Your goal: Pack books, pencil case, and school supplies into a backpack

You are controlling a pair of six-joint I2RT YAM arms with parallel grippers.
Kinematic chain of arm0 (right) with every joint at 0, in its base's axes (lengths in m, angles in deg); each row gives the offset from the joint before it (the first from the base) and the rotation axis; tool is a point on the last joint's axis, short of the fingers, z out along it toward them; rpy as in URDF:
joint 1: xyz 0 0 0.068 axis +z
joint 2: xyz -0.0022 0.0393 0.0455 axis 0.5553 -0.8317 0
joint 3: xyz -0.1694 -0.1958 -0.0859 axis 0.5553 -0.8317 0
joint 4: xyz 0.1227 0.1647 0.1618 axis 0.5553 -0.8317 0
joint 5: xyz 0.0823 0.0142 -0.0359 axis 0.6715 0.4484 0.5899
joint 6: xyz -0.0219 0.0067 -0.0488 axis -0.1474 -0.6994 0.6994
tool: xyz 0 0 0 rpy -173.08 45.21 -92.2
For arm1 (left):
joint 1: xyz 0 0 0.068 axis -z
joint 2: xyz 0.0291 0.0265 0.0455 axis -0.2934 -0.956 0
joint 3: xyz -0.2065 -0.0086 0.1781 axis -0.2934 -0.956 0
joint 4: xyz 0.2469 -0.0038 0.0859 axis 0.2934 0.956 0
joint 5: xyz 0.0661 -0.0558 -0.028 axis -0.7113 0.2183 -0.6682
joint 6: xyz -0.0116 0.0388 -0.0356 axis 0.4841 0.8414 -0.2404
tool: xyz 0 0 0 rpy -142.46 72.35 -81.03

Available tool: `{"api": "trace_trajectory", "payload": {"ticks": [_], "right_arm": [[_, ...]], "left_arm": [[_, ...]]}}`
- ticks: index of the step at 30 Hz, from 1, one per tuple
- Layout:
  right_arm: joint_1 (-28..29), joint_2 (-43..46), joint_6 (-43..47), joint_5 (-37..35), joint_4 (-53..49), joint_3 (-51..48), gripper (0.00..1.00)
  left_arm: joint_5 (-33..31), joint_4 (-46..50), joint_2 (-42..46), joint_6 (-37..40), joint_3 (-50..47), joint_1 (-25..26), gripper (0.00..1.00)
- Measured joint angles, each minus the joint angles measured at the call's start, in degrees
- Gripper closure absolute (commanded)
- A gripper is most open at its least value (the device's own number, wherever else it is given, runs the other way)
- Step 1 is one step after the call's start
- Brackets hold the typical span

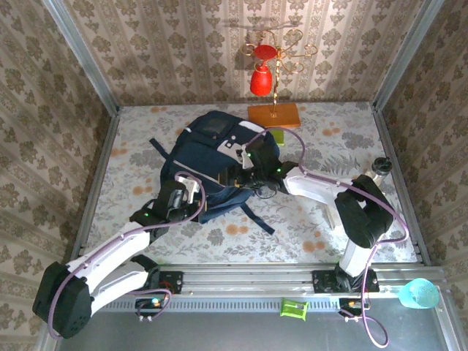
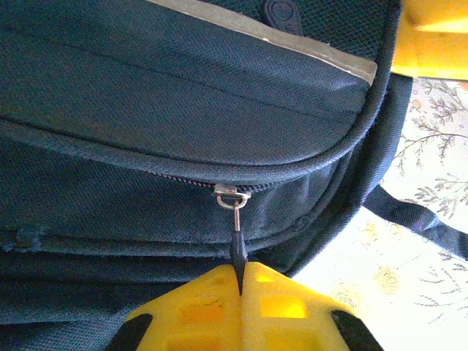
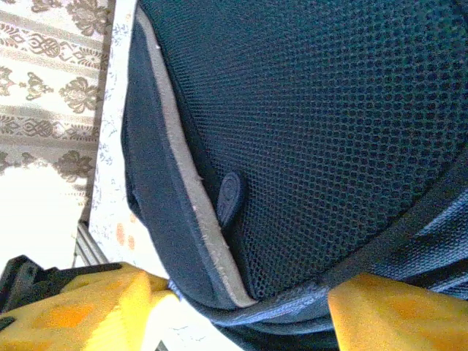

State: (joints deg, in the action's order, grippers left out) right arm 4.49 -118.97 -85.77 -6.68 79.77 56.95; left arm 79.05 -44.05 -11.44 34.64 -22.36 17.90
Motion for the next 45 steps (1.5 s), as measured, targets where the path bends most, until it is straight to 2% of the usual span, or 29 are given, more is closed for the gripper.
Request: {"api": "trace_trajectory", "payload": {"ticks": [2, 7, 11, 20, 34, 41, 43, 45], "right_arm": [[0.3, -0.5, -1.3, -1.1, 0.5, -0.2, 0.49], [0.7, -0.7, -3.1, -4.8, 2.2, -1.6, 0.82], [0.6, -0.8, -4.1, -6.2, 3.5, -3.1, 1.00], [-1.0, 0.7, -0.9, -5.1, 2.3, -4.0, 1.00], [-13.0, 4.0, 14.9, 5.7, -14.9, -1.4, 0.99], [-14.3, 6.7, 16.1, 5.1, -15.3, -2.7, 0.53], [-13.7, 10.2, 14.6, 3.6, -13.9, -5.7, 0.43], [-12.5, 12.8, 12.9, 2.3, -12.3, -8.4, 0.40]], "left_arm": [[-0.5, 0.1, 0.0, 0.2, 0.0, 0.3, 1.00], [-2.4, 0.8, -0.1, 1.0, 0.0, 0.8, 1.00], [-3.2, 1.0, -0.7, 1.7, 0.0, 1.1, 1.00], [-5.6, 1.1, -1.1, 3.0, 0.0, 1.5, 1.00], [-10.9, 5.5, 3.0, 3.5, 0.1, 1.8, 1.00], [-7.4, 5.7, 3.3, 3.1, 0.1, 1.7, 1.00], [-6.5, 5.7, 3.3, 3.0, 0.1, 1.8, 1.00], [-6.1, 5.7, 3.3, 2.9, 0.1, 1.8, 1.00]]}}
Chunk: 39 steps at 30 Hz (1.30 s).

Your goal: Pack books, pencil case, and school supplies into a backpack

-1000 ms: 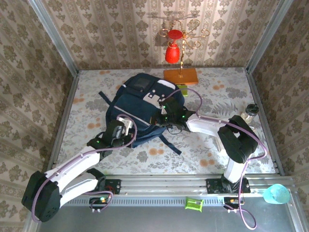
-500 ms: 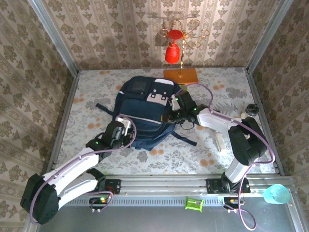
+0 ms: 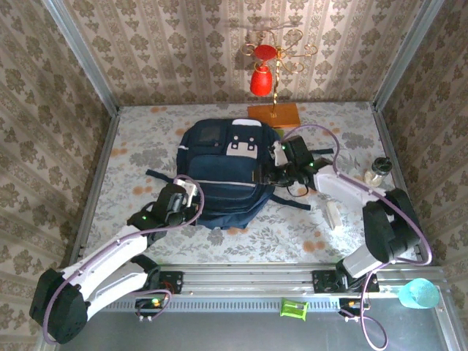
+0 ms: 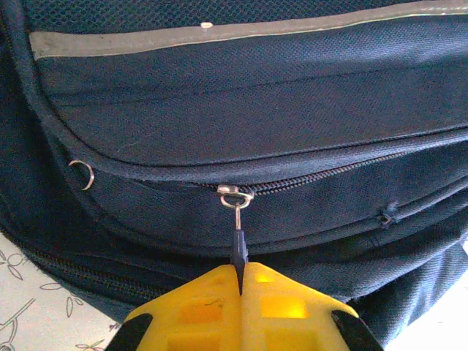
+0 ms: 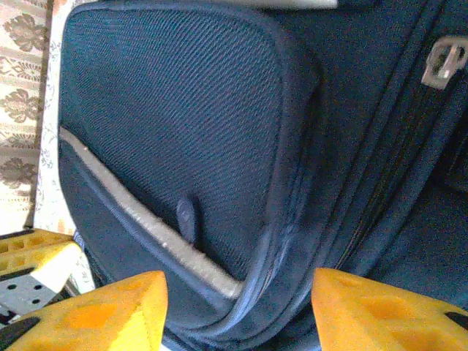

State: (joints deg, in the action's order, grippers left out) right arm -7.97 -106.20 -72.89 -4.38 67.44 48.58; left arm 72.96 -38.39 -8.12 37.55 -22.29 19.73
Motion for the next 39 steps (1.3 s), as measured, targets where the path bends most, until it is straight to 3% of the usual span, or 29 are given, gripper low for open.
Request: {"api": "trace_trajectory", "payload": {"ticks": [6, 9, 13, 18, 31, 39], "right_arm": [[4.2, 1.3, -5.5, -3.6, 5.7, -5.9, 0.39], [5.8, -0.2, -7.9, -4.7, 8.3, -6.8, 0.43], [6.8, -2.8, -11.1, -5.0, 12.7, -7.3, 0.79], [5.8, -1.2, -9.9, -4.8, 12.1, -7.6, 1.00], [-4.0, 4.2, 0.0, 6.3, 0.0, -7.2, 1.00], [-6.8, 4.1, 3.6, 11.1, -2.7, -5.9, 1.00]], "left_arm": [[1.4, 0.0, 0.0, -0.5, 0.0, 1.2, 1.00], [1.5, 0.0, 0.1, -0.8, 0.0, 1.4, 1.00], [1.1, 0.5, 0.7, -1.0, 0.0, 1.5, 1.00], [-0.8, 1.9, 1.7, -1.0, 0.0, 1.9, 1.00], [-5.0, 1.7, -0.1, -0.8, 0.1, 2.4, 1.00], [-4.4, -0.3, -0.7, 0.3, 0.3, -1.7, 1.00]]}}
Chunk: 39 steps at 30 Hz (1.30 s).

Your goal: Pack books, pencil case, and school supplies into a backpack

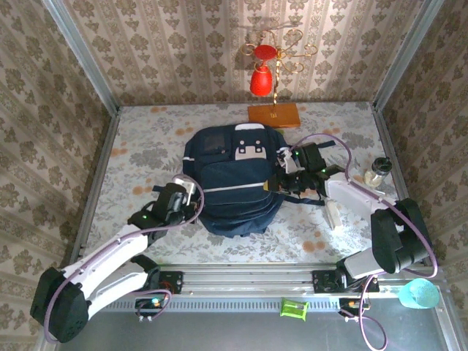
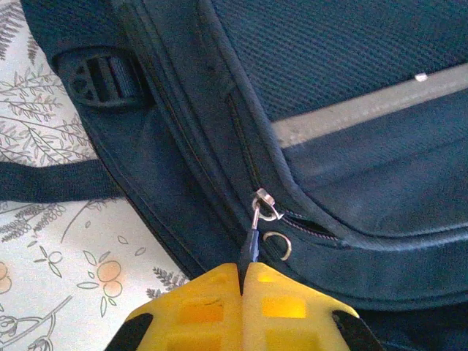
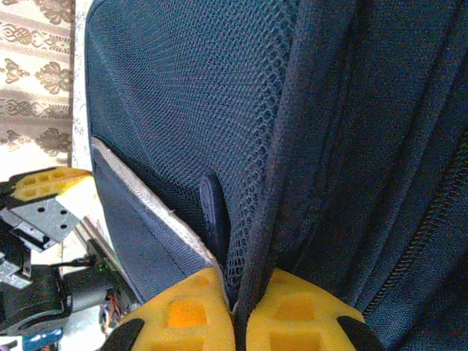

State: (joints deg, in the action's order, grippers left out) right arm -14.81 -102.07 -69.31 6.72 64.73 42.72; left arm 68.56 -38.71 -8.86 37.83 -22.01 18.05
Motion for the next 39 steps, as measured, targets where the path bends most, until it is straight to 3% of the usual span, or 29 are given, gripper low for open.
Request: {"api": "trace_trajectory", "payload": {"ticks": [6, 12, 24, 27, 28, 34, 36, 39], "right_arm": [[-0.7, -0.6, 2.4, 1.4, -1.9, 1.6, 1.00], [-0.9, -1.7, 4.2, 1.5, -3.2, 2.5, 1.00], [-1.7, -3.6, 5.7, 1.5, -2.8, 2.7, 1.00], [-1.9, -3.6, 5.2, 2.1, -2.3, 2.8, 1.00], [-1.9, -3.5, 4.8, 2.5, -2.2, 2.8, 1.00], [-1.2, -2.8, 0.0, 5.6, 0.2, 3.0, 1.00], [-0.7, -2.8, -1.3, 6.3, 0.5, 3.6, 1.00], [-0.3, -2.8, -3.0, 7.6, 0.9, 5.3, 1.00]], "left_arm": [[3.8, -2.6, -0.9, 1.6, 0.3, -4.4, 1.00], [6.8, -5.5, -7.5, 3.5, 3.0, -8.1, 1.00], [7.6, -8.7, -18.2, 6.4, 9.2, -9.7, 1.00], [7.0, -8.6, -17.6, 6.7, 9.6, -9.7, 0.65], [5.7, -8.4, -16.5, 6.7, 9.5, -9.9, 0.58], [2.0, -12.6, -0.3, 7.8, 4.0, -10.4, 0.29], [2.2, -16.6, 4.2, 9.9, 1.6, -7.8, 0.19], [4.3, -22.2, 5.5, 16.4, -0.4, -2.0, 0.17]]}}
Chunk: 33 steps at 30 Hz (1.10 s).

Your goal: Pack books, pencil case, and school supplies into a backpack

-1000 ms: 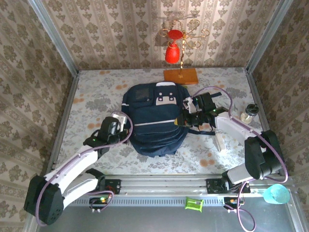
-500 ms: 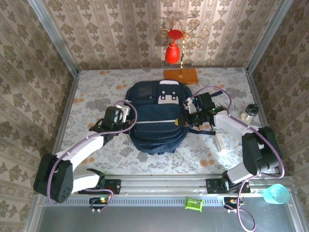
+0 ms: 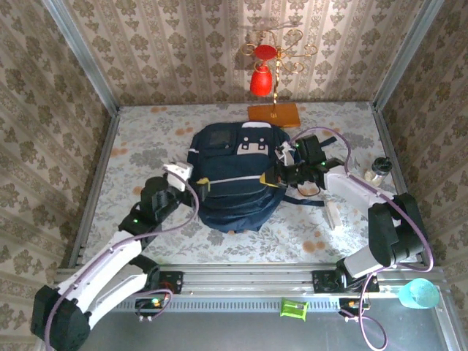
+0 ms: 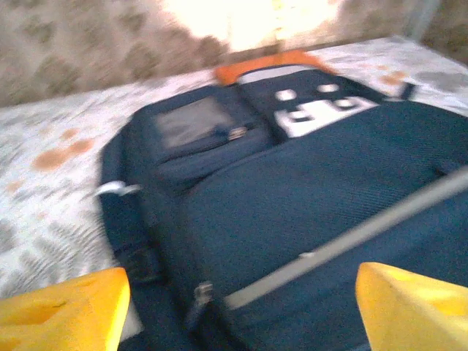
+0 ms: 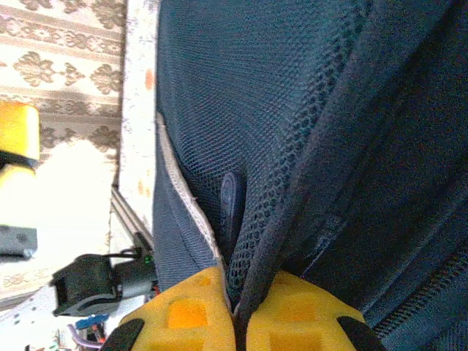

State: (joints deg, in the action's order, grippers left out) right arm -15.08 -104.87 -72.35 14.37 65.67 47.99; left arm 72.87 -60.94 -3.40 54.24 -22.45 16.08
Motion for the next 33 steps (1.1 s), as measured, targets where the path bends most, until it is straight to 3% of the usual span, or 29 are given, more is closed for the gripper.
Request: {"api": "trace_trajectory", "payload": {"ticks": [7, 11, 14, 21, 27, 29, 31, 33], "right_arm": [[0.2, 0.0, -1.9, 1.1, -0.1, 2.6, 1.00], [0.2, 0.0, -1.9, 1.1, -0.2, 2.6, 1.00], [0.2, 0.0, -1.9, 1.1, -0.3, 2.6, 1.00], [0.2, 0.0, -1.6, 1.1, -0.5, 2.6, 1.00], [0.1, -0.2, -0.6, 1.0, -0.9, 2.8, 1.00], [0.1, -0.4, -0.3, 1.0, -1.3, 3.1, 1.00], [0.1, -0.7, -0.3, 1.0, -1.6, 3.4, 0.94], [0.2, -0.9, -0.2, 1.0, -1.8, 3.8, 0.84]], "left_arm": [[6.1, -3.8, -11.7, 19.3, 3.3, 8.5, 0.11], [8.8, -3.5, -18.9, 27.9, 7.5, 9.9, 0.13], [8.5, -2.8, -23.1, 31.6, 10.7, 9.9, 0.22], [10.8, -1.8, -26.4, 34.2, 12.9, 7.5, 0.57], [16.5, -0.2, -26.5, 32.7, 13.9, 5.1, 0.66], [18.3, 0.7, -26.5, 32.2, 14.2, 4.5, 0.81], [19.9, 1.4, -26.5, 31.8, 14.4, 3.8, 0.94], [20.4, 1.5, -26.7, 31.4, 14.7, 3.4, 0.99]]}}
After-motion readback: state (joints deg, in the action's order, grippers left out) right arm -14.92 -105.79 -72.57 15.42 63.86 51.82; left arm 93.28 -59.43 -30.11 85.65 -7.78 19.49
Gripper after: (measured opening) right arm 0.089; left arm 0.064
